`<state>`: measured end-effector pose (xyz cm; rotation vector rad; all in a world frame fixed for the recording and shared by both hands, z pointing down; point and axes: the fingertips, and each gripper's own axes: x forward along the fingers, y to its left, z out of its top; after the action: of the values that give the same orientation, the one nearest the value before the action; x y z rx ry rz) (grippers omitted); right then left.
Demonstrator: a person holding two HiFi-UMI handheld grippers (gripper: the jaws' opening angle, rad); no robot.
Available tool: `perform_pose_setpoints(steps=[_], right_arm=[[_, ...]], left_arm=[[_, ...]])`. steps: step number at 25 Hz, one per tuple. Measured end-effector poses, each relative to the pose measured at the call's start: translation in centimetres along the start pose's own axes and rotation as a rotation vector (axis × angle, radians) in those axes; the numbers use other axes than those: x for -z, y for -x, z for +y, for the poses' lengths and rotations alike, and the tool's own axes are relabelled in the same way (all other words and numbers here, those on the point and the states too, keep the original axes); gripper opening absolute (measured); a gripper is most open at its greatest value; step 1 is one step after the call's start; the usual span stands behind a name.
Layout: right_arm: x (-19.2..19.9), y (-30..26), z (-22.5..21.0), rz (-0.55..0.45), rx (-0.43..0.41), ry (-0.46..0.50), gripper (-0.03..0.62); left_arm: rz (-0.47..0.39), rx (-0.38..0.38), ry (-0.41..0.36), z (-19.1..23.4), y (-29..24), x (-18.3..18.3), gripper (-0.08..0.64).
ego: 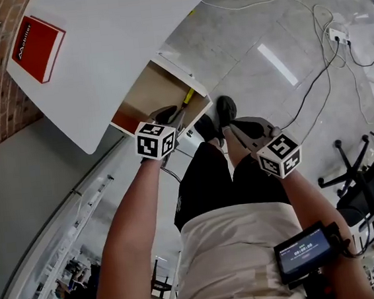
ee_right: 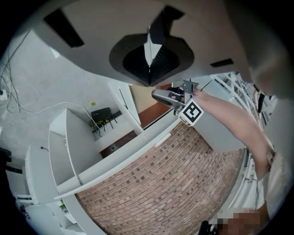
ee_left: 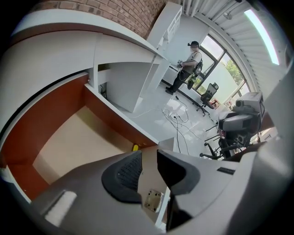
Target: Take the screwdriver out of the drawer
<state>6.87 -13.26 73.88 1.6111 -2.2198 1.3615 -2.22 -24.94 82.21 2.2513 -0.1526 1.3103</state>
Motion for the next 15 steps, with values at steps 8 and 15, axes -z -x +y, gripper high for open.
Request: perform_pose_setpoints(steps=[8, 15], right_arm=[[0.8, -0.1, -1.7, 0.000, 0.013, -0.017, 0.006], [1.7, -0.3, -2.9, -0.004, 0.029, -0.024, 0.006]], left_arm=[[0.060, -0.007, -0.012, 1.6, -2.6, 0.9, 0.146], [0.106, 0.009, -0.046, 2.7, -4.8, 1.8, 0.146]])
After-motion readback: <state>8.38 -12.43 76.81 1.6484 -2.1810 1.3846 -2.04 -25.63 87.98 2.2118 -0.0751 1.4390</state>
